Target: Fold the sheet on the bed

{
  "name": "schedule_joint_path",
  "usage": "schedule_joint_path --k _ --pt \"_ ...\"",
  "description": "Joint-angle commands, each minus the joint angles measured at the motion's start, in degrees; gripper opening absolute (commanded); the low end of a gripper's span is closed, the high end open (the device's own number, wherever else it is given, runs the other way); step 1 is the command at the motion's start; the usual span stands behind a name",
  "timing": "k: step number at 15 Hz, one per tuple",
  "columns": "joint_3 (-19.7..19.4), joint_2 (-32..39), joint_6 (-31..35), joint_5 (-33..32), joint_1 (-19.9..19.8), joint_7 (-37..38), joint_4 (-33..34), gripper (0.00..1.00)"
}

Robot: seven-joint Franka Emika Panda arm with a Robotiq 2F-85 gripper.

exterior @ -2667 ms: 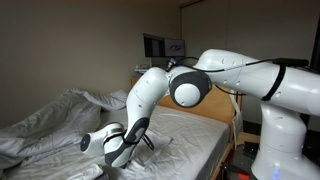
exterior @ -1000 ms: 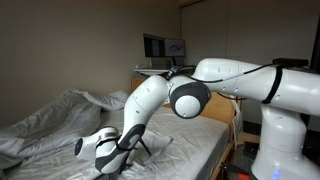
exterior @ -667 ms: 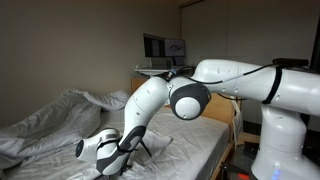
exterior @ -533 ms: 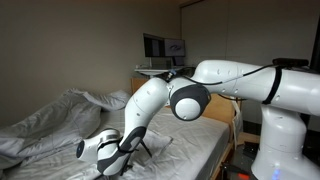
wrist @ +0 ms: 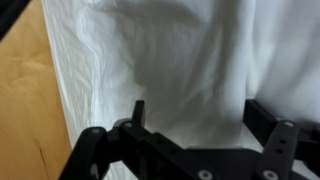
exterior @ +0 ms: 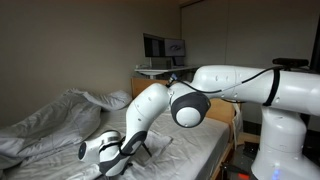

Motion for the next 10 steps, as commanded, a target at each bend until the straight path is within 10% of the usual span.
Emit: schedule_joint_path --k 1,10 --pt "-1.5 2.2 -0.5 -0.9 0.2 0.6 2.7 0.73" --pt "-2.2 2.7 0.2 -2.1 0.4 1.4 3.1 0.13"
